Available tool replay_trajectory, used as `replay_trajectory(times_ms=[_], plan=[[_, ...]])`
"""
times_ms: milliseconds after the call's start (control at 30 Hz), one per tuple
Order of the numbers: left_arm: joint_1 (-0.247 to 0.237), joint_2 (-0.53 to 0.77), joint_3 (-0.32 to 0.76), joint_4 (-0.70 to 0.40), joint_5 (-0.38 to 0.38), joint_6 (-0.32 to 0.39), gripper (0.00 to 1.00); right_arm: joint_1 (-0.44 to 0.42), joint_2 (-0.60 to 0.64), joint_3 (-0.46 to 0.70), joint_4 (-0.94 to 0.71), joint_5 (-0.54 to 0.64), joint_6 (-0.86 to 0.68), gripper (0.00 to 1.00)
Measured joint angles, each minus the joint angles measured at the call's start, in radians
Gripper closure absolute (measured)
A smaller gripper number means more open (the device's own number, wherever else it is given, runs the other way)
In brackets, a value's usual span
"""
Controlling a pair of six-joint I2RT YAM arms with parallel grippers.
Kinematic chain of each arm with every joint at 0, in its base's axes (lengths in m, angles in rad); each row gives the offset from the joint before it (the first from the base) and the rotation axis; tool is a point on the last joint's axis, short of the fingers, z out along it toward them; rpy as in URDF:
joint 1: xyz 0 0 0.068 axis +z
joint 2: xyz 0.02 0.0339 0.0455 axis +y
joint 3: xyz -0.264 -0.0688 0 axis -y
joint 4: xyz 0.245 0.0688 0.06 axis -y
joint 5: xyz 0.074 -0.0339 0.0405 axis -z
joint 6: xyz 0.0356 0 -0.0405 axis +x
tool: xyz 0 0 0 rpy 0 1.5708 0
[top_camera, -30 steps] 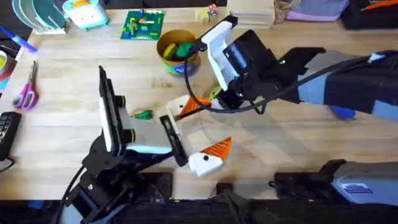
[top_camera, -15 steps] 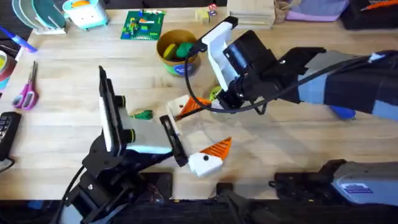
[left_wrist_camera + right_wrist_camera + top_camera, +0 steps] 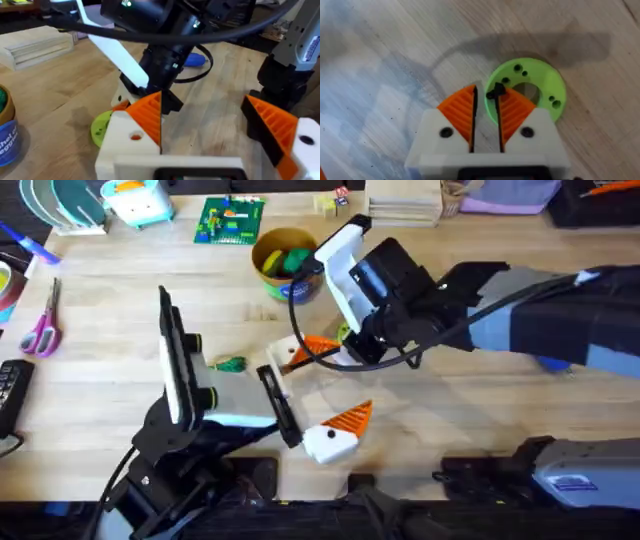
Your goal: Pick up the gripper from the table and insert it into the empty holder that is missing its gripper. Then pick up a screw, insert it into the mounting hole, and use the screwdriver to tighten it. Finally, clean up the table by picking up the vegetable and placing it into the bucket.
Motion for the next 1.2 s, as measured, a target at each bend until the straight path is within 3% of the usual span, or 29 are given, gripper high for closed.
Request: replay_trajectory(times_ms=[367, 500, 767, 933, 1200], plan=[[0.0, 0.0, 0.0, 0.0, 0.0, 0.0, 0.008, 0.0, 0.0, 0.0, 0.001, 0.022, 0.0, 0.847], [0.0, 0.0, 0.0, 0.0, 0.0, 0.0, 0.008, 0.0, 0.0, 0.0, 0.006, 0.026, -0.003, 0.987], [0.0, 0.0, 0.0, 0.0, 0.0, 0.0, 0.008, -0.012, -0.013, 0.0, -0.005, 0.029, -0.008, 0.994], [0.0, 0.0, 0.0, 0.0, 0.0, 0.0, 0.008, -0.064, -0.096, 0.006, -0.022, 0.028, -0.009, 0.994], [0.0, 0.0, 0.0, 0.0, 0.0, 0.0, 0.008, -0.119, -0.2, 0.137, -0.195, 0.02, -0.065, 0.994]])
